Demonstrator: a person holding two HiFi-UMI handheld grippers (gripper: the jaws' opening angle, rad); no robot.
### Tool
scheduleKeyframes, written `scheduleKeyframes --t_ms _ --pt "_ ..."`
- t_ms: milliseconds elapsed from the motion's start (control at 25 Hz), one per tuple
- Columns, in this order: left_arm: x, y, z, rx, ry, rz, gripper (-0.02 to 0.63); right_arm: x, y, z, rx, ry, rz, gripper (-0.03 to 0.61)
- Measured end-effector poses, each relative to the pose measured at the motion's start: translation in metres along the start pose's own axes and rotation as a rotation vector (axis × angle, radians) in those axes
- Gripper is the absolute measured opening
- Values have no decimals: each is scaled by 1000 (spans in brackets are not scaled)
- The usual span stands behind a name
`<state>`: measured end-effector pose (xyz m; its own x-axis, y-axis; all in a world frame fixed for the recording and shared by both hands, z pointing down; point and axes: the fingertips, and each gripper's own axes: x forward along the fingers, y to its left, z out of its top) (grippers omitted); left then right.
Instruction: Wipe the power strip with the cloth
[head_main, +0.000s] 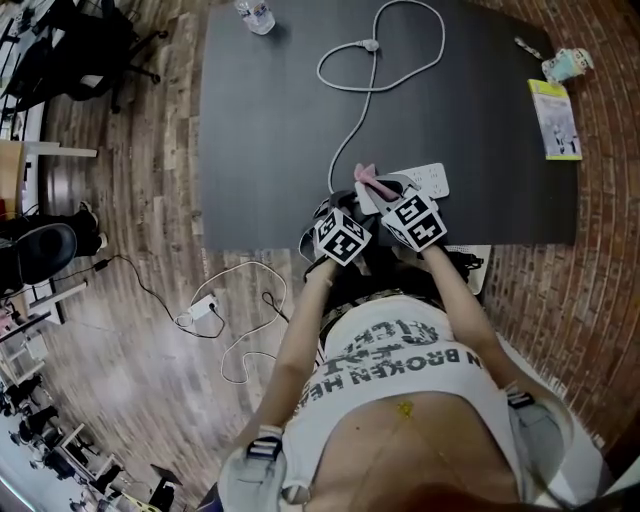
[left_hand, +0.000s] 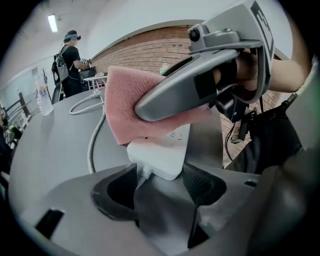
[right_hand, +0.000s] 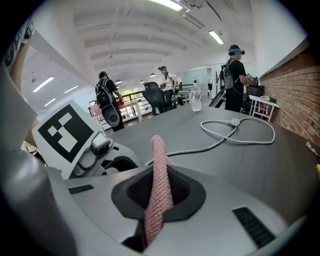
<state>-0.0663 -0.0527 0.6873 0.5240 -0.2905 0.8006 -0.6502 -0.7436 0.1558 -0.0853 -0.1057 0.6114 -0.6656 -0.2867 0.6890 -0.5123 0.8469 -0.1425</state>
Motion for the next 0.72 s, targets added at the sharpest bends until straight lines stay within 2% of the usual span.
scheduleKeyframes --t_ms 360,520,720 --pt "2 1 -1 2 11 -49 270 30 14 -17 -32 102 71 17" --pt "1 2 0 2 14 -58 270 37 19 -23 -76 150 58 17" --pt "1 1 -1 4 13 -66 270 40 19 -21 -108 136 36 17"
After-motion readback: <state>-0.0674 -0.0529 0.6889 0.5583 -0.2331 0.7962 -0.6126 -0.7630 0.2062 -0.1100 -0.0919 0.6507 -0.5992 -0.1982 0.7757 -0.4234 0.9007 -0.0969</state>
